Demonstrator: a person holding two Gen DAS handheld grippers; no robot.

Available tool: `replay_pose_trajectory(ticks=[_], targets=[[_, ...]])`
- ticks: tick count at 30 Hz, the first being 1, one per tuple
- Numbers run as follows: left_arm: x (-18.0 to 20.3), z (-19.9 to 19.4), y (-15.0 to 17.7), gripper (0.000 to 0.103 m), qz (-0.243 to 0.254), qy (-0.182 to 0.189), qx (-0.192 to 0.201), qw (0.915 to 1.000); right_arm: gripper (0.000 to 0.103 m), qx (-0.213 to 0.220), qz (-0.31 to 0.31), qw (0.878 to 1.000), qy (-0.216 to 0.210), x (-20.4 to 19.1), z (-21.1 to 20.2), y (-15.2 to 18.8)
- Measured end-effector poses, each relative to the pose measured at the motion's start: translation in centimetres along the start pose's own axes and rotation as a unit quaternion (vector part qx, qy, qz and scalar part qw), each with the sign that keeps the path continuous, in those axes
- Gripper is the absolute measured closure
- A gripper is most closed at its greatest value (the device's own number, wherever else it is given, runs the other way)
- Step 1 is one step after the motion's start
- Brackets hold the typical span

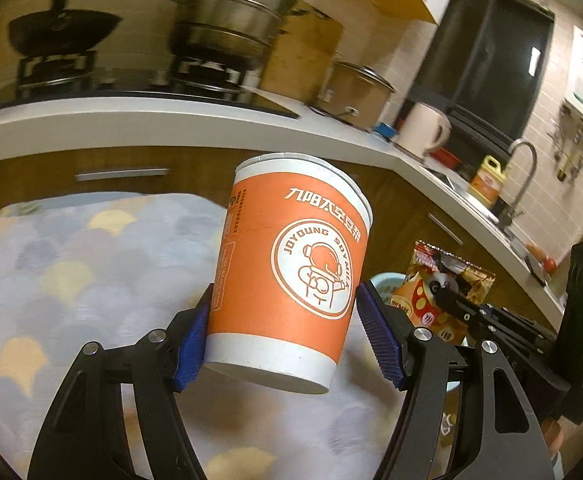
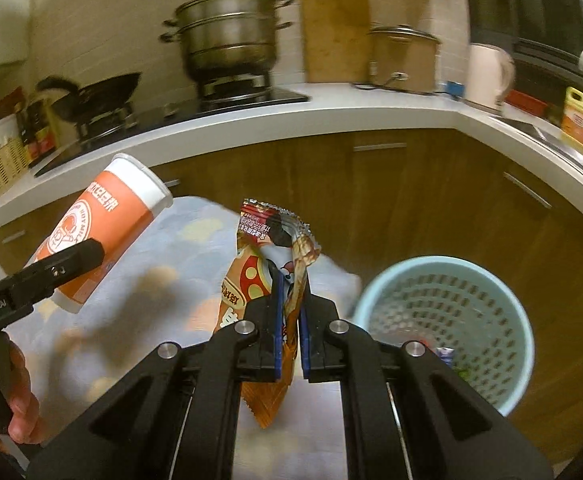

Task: Collect trash
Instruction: 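Carry the cup and wrapper over the blue basket and open both tools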

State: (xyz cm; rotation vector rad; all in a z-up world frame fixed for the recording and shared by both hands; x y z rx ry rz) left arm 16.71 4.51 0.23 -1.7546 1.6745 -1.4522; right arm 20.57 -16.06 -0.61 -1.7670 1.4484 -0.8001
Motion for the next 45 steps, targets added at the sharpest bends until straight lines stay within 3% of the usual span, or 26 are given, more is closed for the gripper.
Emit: replay_pose_trajectory(ticks=[11,21,33,45], targets=[[6.5,5.9,0.7,0.036,0.039,0.035,-0.039,0.9979,0.098,-0.012,0.057,0.997,0.050,9.2,1.1,1.4],[11.2,12.1,2.7,0.036,0.074,0.048,-0.094,0.9917,0.098,-0.044,0.083,0.991,0.098,14.6,3.3,4.0],[13.5,17.8,3.9,0.037,0.059,0.053,-0.141,0.9869,0.098,-0.127,0.067,0.977,0.161,17.8,7.2,7.3],[13.0,20.1,4.9,0.038,0.044,0.057,-0.165,0.9837,0.095,-0.154,0.065,0.974,0.151,18.3,8.7,8.8]])
Point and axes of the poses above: each gripper's, at about its wrist camera, not at the fingertips, and z roughly the way its jaws point, x to its right, y to its underside, the point moved 4 cm from there along z, roughly the way its jaws point, and after that the axes turned 11 degrees about y, right-handed, at the moved point
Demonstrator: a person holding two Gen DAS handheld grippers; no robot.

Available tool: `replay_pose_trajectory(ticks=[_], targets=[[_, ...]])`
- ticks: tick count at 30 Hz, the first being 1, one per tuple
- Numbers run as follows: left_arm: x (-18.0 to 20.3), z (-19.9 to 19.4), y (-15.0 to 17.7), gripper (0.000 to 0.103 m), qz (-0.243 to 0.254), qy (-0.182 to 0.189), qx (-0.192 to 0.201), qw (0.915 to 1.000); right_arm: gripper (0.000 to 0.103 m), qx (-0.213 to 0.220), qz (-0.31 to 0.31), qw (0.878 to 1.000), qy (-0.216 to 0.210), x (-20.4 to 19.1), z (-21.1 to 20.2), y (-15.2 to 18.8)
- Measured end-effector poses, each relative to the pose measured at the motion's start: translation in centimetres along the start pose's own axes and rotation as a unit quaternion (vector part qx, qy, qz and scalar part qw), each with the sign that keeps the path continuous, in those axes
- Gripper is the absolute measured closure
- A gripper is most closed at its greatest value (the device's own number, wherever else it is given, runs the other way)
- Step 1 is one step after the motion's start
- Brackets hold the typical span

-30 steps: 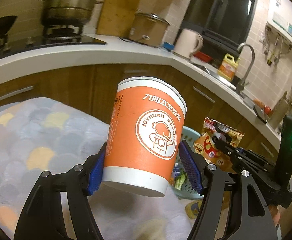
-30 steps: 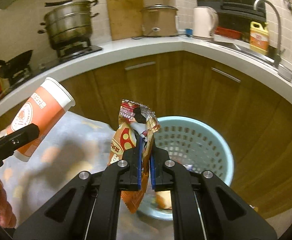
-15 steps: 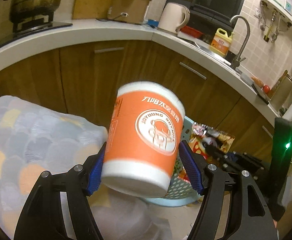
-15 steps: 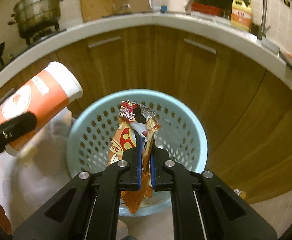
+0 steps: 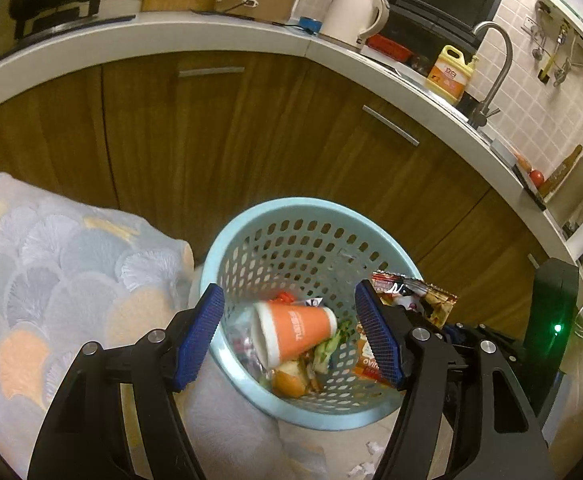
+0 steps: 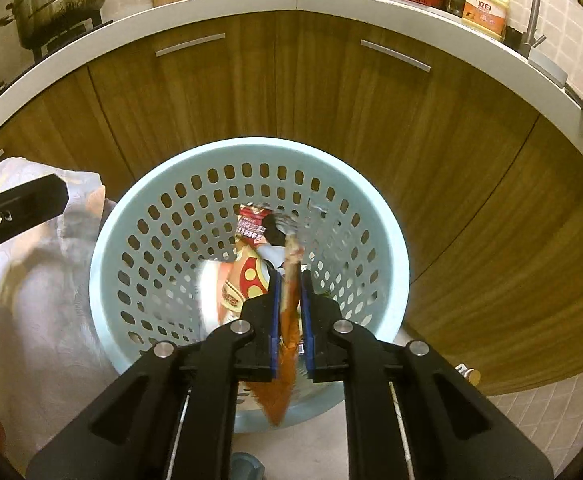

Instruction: Collect trash

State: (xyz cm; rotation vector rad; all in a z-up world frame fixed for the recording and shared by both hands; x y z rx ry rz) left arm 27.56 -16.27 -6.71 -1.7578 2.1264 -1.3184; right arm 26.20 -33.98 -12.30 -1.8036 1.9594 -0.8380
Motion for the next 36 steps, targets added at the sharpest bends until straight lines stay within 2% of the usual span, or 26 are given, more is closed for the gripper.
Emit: replay_pose_trajectory(ticks=[2,4,6,7,11,14,17,21,24,26,30,36], targets=[[-0.2,-0.1,0.1,0.038,-0.002,0.001,0.001,1.0000,0.094,-0.002,0.004,1.000,-0.007,0.2,0.1,-0.1],[-0.3,-0.5,0.2,0.038,-0.002,0.001,0.003,1.0000,0.087,-0.005,0.011,1.000,-0.013,0.4,0.2,-0.2],[-0.5,-0.8,0.1,0.038,-0.004,0.002,0.005,1.0000,0.066,-0.002,0.017,1.000,-0.017,0.5,0.1,-0.4],[-0.6,-1.0,0.1,0.038,-0.006,0.004,0.008,0.9999,0.063,0.001,0.018,1.000,-0.015,0.6,0.0,-0.5],[-0.7,-1.9,0.0,0.038,-0.011,0.015,0.013,0.9997,0.063,0.006,0.022,1.000,-0.022,0.4,-0.6,-0.8],[-0.4,-2.9,0.1,0.036,-0.001,0.005,0.023,0.9997,0.063,0.013,0.030,0.999,-0.032,0.6,-1.6,-1.0],[0.2,-4.5,0.0,0.036,0.012,-0.003,0.041,0.9991,0.063,0.035,0.023,0.999,-0.032,0.4,-3.7,-1.6],[0.9,-7.4,-0.4,0.028,0.030,-0.018,0.074,0.9966,0.063,0.077,0.011,0.997,-0.023,-0.2,-7.0,-2.6],[1.6,-9.6,-0.3,0.027,0.043,-0.024,0.093,0.9945,0.063,0.104,0.007,0.994,-0.016,-0.9,-9.3,-3.0],[2.2,-11.0,0.1,0.024,0.062,-0.034,0.102,0.9923,0.063,0.109,0.014,0.993,-0.034,-1.4,-10.6,-3.2],[3.2,-14.1,1.3,0.019,0.109,-0.085,0.131,0.9817,0.063,0.133,0.017,0.990,-0.037,-2.1,-13.3,-3.2],[2.9,-16.5,3.2,0.019,0.115,-0.088,0.149,0.9782,0.062,0.163,0.015,0.986,-0.022,-3.3,-16.0,-2.4]])
Point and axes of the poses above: each gripper's, at about its wrist camera, not at the fingertips, and z roughly the way its jaws point, x to its right, y to its underside, the point moved 4 cm from there along z, roughly the way its jaws point, and after that the axes turned 11 degrees about y, right-handed, at the moved point
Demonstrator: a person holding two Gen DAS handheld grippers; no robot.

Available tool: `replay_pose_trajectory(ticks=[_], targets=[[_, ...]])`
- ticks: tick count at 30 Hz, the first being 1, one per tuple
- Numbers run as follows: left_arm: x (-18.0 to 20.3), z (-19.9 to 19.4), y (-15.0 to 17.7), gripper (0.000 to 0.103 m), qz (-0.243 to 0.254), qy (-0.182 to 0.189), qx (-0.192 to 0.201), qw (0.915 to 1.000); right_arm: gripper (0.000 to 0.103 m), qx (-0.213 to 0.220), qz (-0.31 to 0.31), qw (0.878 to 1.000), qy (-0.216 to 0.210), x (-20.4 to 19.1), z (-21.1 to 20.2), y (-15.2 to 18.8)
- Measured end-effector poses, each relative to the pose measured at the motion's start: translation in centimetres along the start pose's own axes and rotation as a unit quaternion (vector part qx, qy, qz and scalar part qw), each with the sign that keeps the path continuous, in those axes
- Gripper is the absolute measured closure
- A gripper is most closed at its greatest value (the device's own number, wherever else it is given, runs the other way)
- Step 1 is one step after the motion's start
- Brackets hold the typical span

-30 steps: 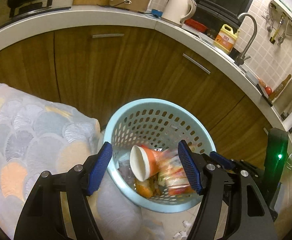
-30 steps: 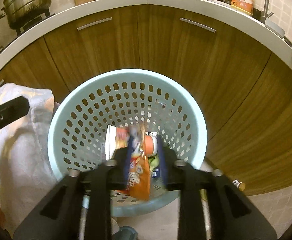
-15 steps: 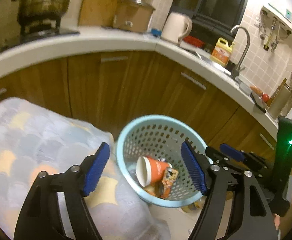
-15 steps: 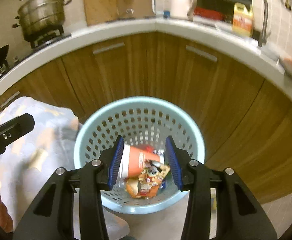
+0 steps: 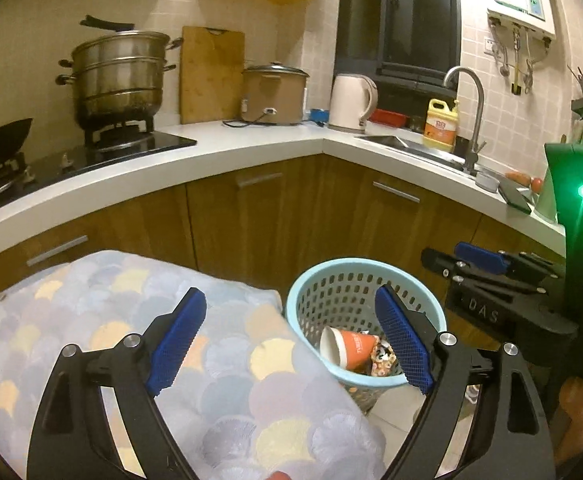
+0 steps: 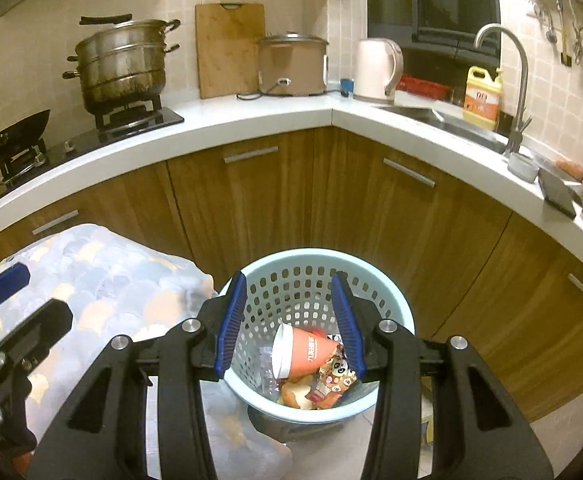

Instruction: Collect trash

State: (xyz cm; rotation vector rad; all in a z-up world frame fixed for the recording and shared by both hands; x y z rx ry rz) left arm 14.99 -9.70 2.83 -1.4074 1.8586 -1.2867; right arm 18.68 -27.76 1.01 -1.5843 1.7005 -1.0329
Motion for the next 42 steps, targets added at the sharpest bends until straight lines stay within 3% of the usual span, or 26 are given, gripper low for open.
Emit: replay_pose_trajectory(ticks=[8,17,20,26,42], targets=[[-2.1,-1.3,2.0,0.019,-0.035,-0.011,0.031,0.9989,0.063,0.028,-0.008,1.000,0.008,-1.2,-2.4,0.8],[-4.1,-0.3,3.5,0.019,-0.049,-0.038,0.036,0.9974,0.062,0.048,0.007,0.999,0.007,-1.6,-3.3,1.3],[-4.7,-0.3,3.8,0.019,-0.050,-0.063,0.039,0.9960,0.062,0.047,0.012,0.999,0.005,-1.7,-3.2,1.4],[-5.6,-0.8,4.1,0.019,-0.070,-0.067,0.041,0.9945,0.062,0.065,0.000,0.998,0.017,-2.2,-3.6,1.3],[-6.1,-2.0,3.8,0.014,-0.057,-0.113,0.055,0.9905,0.062,0.055,-0.006,0.998,0.018,-2.8,-2.9,1.9]])
Point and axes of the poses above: each gripper's, at about its wrist camera, not at the fingertips, and z roughly the way its jaws point, x to its right, y to its underside, the point moved 4 cm from there along z, roughly the way its jaws point, and after that the axes turned 11 degrees about y, right-handed, at the moved point
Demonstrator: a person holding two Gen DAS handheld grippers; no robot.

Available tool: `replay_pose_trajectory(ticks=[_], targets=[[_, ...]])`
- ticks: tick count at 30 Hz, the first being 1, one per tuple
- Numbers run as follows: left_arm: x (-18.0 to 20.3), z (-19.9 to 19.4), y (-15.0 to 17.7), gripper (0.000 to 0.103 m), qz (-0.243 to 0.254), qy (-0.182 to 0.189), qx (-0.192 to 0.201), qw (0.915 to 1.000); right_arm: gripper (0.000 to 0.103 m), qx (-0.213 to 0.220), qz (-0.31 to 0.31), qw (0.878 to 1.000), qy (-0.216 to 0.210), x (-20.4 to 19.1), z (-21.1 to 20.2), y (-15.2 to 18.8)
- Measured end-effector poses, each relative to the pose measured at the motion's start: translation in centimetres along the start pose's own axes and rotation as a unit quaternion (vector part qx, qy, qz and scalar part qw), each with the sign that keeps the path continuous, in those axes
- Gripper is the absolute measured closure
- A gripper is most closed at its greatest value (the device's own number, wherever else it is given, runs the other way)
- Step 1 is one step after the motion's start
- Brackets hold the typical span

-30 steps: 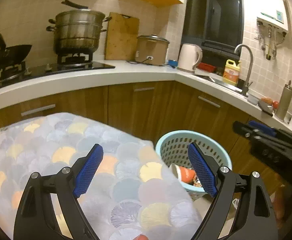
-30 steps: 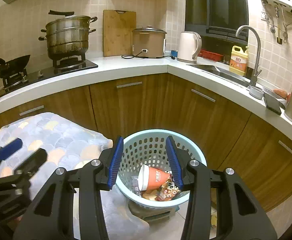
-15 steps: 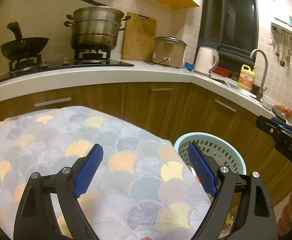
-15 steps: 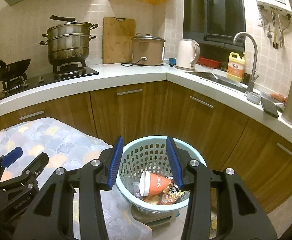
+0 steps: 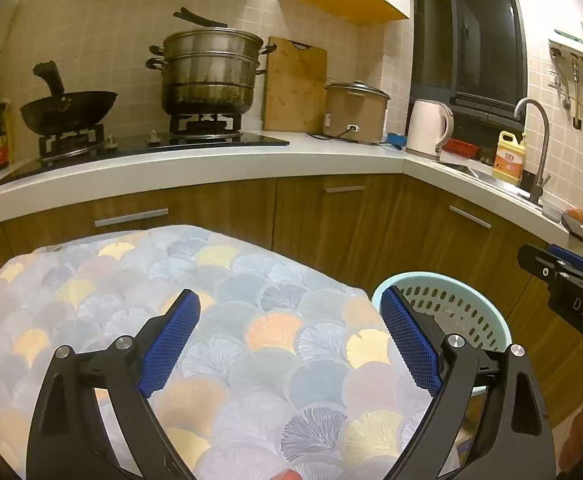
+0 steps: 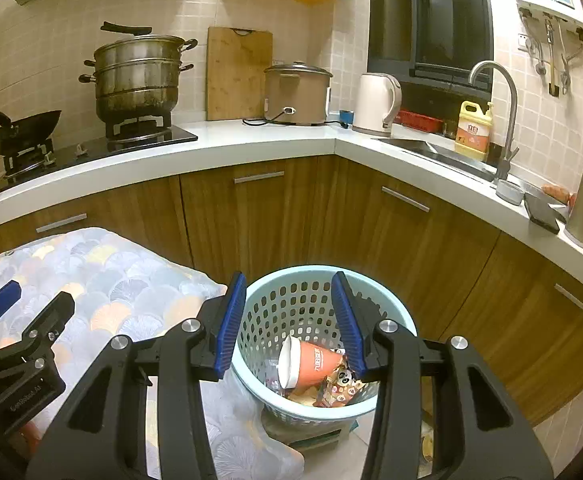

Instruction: Collect trash

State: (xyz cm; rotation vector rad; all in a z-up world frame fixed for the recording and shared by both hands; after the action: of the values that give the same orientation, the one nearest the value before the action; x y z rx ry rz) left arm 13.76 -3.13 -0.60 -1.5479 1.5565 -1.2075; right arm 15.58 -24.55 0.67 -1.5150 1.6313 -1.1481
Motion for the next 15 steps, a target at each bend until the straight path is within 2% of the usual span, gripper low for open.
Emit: replay_pose_trajectory(ticks=[4,15], targets=[[-0.21,-0.08,-0.13,0.014,-0.002,-0.009,0.004,0.9999,0.059,0.000,-0.001,1.000,0.002,-0.02,-0.01,0.18],[-0.11,-0.14,-0.20,0.014,0.000,-0.007,0.003,1.0000,0.057,-0.002,0.000,1.000,0.001,0.03,0.15,0.20]])
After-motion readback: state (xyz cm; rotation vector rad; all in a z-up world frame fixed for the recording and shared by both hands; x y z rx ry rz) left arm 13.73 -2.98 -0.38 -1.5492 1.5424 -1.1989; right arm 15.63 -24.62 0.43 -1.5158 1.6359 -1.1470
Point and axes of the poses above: each gripper's, at about its wrist camera, not at the fingertips, and z roughly the way its jaws point, x to its right, y to its underside, the point moved 4 cm from there along z, roughly the way its jaws point, and after that the axes turned 11 degrees about y, right-handed, at the moved point
